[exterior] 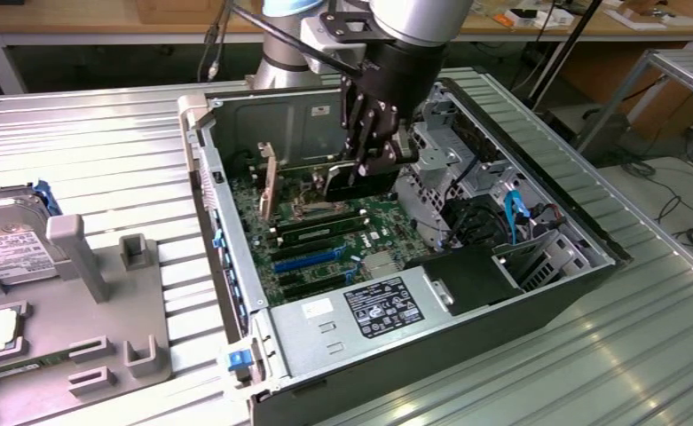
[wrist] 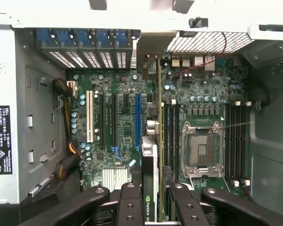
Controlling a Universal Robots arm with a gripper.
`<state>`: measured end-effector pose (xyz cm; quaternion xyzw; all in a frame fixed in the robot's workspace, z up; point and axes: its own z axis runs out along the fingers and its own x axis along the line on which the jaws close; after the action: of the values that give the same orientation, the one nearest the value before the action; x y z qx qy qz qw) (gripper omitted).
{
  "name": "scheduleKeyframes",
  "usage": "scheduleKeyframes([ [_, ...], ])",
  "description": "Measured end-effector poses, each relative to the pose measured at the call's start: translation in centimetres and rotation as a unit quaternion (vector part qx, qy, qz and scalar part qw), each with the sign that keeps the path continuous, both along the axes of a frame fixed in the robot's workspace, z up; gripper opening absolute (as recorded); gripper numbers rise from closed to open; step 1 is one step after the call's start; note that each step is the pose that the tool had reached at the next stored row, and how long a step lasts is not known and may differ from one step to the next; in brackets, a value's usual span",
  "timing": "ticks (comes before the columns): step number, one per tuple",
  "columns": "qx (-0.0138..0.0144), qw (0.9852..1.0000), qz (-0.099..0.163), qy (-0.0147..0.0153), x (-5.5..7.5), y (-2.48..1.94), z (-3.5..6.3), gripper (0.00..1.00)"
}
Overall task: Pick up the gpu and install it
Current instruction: 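Insert the gpu into the slot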
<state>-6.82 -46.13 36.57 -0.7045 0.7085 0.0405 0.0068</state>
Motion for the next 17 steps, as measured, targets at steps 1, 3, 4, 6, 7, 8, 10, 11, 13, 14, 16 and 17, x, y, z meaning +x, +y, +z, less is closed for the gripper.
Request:
scheduleKeyframes([
  [1, 0.0000, 1.0000, 0.000, 0.0000, 0.0, 0.00, -0.20, 0.27],
  [3, 0.0000, 1.0000, 0.000, 0.0000, 0.0, 0.00, -0.75, 0.27],
  [4, 0.0000, 1.0000, 0.000, 0.0000, 0.0, 0.00, -0.92, 0.27],
  [6, 0.0000, 1.0000, 0.000, 0.0000, 0.0, 0.00, -1.20, 0.27],
  [7, 0.0000, 1.0000, 0.000, 0.0000, 0.0, 0.00, -1.24, 0.27],
  [8, -0.0001, 1.0000, 0.000, 0.0000, 0.0, 0.00, -1.24, 0.27],
  [10, -0.0001, 1.0000, 0.000, 0.0000, 0.0, 0.00, -1.24, 0.27],
  [11, 0.0000, 1.0000, 0.000, 0.0000, 0.0, 0.00, -1.26, 0.27],
  [13, -0.0001, 1.0000, 0.000, 0.0000, 0.0, 0.00, -1.31, 0.27],
  [14, 0.0000, 1.0000, 0.000, 0.0000, 0.0, 0.00, -1.33, 0.27],
  [16, 0.0000, 1.0000, 0.000, 0.0000, 0.0, 0.00, -1.34, 0.27],
  [17, 0.0000, 1.0000, 0.000, 0.0000, 0.0, 0.00, -1.34, 0.27],
])
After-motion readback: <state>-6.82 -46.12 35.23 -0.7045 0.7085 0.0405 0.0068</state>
